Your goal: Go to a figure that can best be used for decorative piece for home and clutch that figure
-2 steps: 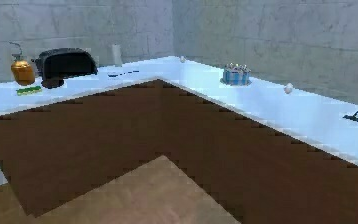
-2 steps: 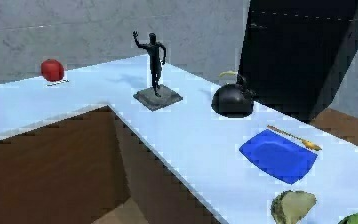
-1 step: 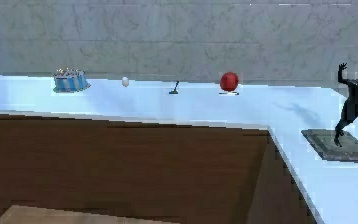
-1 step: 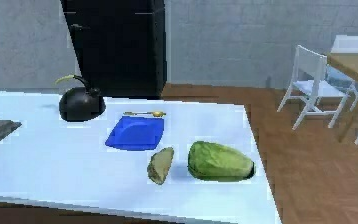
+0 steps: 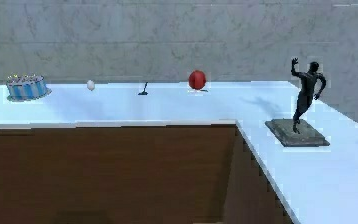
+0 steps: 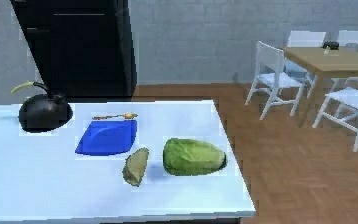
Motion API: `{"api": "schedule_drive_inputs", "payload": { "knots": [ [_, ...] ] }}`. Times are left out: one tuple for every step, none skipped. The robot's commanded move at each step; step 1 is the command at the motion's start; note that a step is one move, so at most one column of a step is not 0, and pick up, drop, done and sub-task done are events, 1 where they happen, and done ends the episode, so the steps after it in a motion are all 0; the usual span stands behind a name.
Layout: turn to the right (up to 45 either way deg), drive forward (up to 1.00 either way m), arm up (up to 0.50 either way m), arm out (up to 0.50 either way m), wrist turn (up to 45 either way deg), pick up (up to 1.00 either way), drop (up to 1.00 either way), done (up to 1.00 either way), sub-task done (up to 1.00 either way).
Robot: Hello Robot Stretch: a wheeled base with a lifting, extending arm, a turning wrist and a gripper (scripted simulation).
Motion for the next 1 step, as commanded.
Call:
{"api": "schedule_drive_inputs", "payload": {
  "knots": [
    [0.0,0.6,0.0,0.0,0.0,0.0,0.0,0.0,0.0]
  ]
}}
